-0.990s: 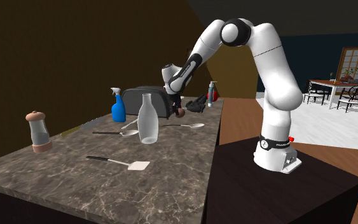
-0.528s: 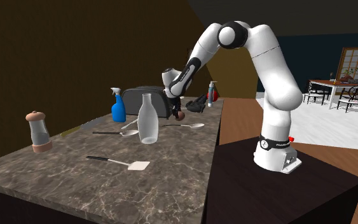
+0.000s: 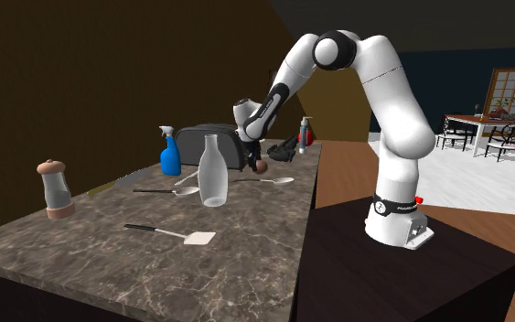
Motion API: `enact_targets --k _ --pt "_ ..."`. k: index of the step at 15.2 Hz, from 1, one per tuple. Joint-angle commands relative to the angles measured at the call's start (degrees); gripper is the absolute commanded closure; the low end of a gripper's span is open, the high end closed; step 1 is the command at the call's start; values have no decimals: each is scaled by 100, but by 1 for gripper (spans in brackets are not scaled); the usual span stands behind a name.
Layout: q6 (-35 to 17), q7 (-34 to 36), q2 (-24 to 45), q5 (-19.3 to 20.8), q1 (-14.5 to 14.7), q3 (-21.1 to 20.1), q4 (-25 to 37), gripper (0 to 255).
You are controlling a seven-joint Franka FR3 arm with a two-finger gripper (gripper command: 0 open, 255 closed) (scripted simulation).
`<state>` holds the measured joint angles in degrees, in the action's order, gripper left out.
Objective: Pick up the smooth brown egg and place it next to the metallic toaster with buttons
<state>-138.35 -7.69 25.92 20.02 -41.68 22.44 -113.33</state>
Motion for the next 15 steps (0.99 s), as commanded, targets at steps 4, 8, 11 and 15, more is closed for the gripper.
enact_targets --k 4,8,11,15 --pt "163 -5 -112 0 48 -5 37 0" --pt "607 16 -468 31 203 -10 96 0" --pt "607 16 -468 31 203 -10 96 0" --pt "606 16 -468 31 202 -10 96 0"
